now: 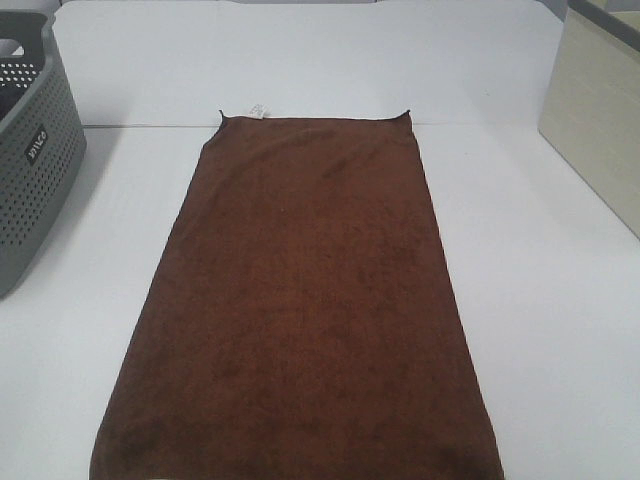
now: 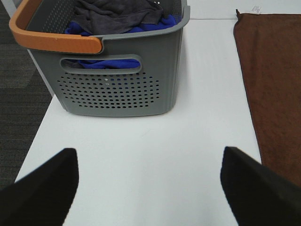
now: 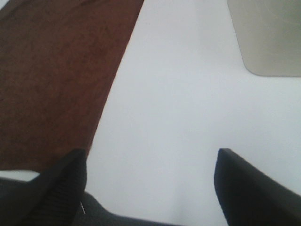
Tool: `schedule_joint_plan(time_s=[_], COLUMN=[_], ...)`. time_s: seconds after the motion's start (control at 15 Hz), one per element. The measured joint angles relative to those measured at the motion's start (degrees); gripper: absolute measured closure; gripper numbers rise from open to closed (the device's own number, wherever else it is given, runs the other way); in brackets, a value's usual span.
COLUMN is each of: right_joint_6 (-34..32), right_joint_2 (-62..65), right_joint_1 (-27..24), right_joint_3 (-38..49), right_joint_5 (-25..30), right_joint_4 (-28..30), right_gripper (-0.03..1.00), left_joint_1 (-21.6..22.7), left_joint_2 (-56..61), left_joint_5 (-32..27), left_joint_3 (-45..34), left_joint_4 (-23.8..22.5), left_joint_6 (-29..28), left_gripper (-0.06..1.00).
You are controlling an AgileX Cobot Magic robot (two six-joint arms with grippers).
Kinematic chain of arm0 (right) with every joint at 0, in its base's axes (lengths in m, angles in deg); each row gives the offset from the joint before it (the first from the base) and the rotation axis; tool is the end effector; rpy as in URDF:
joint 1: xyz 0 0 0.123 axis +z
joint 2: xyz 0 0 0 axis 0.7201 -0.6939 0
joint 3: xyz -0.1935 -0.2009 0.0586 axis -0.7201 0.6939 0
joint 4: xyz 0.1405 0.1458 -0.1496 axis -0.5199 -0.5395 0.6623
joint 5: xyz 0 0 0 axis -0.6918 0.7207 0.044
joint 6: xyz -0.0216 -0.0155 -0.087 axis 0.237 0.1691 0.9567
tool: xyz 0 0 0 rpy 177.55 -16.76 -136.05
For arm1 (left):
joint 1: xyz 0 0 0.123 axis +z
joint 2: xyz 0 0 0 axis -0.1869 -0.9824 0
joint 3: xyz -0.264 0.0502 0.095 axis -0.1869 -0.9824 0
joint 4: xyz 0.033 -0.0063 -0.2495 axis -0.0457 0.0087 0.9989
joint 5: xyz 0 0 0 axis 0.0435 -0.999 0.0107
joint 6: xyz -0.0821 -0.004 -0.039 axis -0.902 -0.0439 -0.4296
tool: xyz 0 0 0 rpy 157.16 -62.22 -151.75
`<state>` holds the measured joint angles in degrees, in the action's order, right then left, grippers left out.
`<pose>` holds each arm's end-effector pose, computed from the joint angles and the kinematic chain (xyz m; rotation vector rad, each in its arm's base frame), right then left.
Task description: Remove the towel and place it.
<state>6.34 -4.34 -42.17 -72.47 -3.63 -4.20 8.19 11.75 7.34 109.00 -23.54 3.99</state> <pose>0.0140 0.0114 0.2832 -0.1800 2.1684 0.1440 -0.0038 0.0141 0.2782 -0.1058 2.0172 0.0940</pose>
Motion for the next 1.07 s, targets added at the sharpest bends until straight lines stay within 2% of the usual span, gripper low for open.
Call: schedule_joint_plan(time_s=[0.33,1.07], right_joint_6=[0.0,-0.3], right_joint_2=[8.2,8.6], right_joint_1=[0.0,0.0], right_joint_3=[1.3,1.3], right_joint_5=[-0.4,-0.5], right_joint_4=[1.4,3.8], right_gripper=[0.24,0.24], left_joint_1=[0.0,0.0], left_joint_2=[0.2,0.2], left_joint_5=[-0.3,-0.3], left_joint_3=[0.0,0.0], left_joint_4=[0.1,1.7], left_joint_6=[-0.4,0.1], left_gripper=[0.18,0.18])
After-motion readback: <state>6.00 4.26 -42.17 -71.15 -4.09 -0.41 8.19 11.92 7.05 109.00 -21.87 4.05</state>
